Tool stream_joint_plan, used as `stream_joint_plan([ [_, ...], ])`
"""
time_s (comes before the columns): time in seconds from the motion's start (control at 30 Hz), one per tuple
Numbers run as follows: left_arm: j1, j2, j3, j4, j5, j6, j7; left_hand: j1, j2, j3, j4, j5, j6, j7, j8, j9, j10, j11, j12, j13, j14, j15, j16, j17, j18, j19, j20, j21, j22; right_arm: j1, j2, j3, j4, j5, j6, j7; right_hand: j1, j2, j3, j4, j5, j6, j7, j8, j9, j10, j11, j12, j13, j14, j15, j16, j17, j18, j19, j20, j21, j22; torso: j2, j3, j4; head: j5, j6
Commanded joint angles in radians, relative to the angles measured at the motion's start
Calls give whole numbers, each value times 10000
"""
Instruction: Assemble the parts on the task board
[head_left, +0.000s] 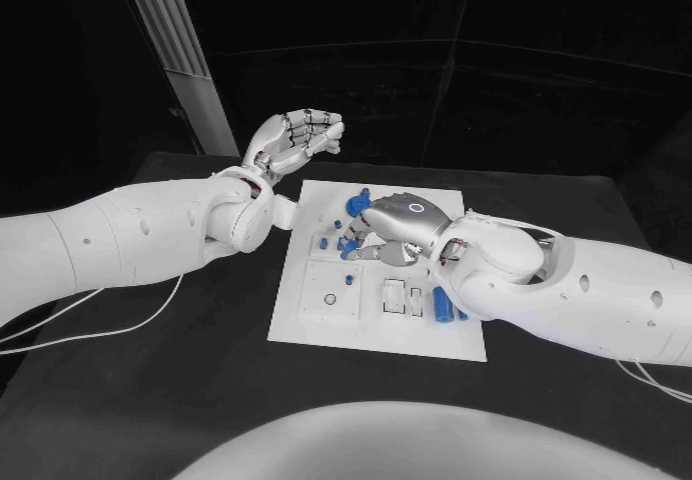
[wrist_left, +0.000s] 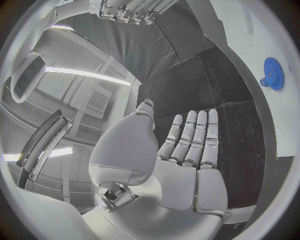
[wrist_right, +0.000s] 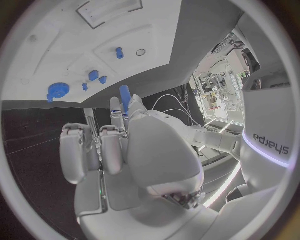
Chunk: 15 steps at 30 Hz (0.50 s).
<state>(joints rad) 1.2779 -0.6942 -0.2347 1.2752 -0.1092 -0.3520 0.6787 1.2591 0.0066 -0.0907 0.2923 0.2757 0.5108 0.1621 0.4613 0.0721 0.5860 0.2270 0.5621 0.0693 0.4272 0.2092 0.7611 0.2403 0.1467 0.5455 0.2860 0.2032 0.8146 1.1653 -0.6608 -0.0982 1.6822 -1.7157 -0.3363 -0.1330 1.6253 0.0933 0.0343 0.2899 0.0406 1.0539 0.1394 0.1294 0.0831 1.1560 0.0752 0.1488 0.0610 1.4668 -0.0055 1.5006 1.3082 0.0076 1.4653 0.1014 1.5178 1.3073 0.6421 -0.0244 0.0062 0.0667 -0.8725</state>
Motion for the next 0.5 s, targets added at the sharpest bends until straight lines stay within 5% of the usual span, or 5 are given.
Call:
stream_joint_plan([
  [0.03,15,13,8,-1,20,105,1294,-19,105,-53,-1,37,-62,1079,37,-16,-75,-4,47,-17,-52,2,52,-9,-57,44,6,-57,-15,-3,205,2,-161,-777,753,619,95,45,48,-7,60,159,-107,-18,18,19,10,-78,-9,714,70,58,753,86,712,33,-9,2351,-4,6,-3,50,-2],
  [0.5,15,40,8,-6,20,124,1286,-19,105,-53,-1,37,-62,1079,37,-16,-75,-4,47,-17,-52,2,52,-9,-57,44,6,-57,-15,-176,875,-8,-625,-1816,2087,867,152,54,63,-13,60,136,-101,-59,-1,-7,15,-182,-9,714,84,63,762,100,684,52,-54,2328,0,4,-7,67,-2],
])
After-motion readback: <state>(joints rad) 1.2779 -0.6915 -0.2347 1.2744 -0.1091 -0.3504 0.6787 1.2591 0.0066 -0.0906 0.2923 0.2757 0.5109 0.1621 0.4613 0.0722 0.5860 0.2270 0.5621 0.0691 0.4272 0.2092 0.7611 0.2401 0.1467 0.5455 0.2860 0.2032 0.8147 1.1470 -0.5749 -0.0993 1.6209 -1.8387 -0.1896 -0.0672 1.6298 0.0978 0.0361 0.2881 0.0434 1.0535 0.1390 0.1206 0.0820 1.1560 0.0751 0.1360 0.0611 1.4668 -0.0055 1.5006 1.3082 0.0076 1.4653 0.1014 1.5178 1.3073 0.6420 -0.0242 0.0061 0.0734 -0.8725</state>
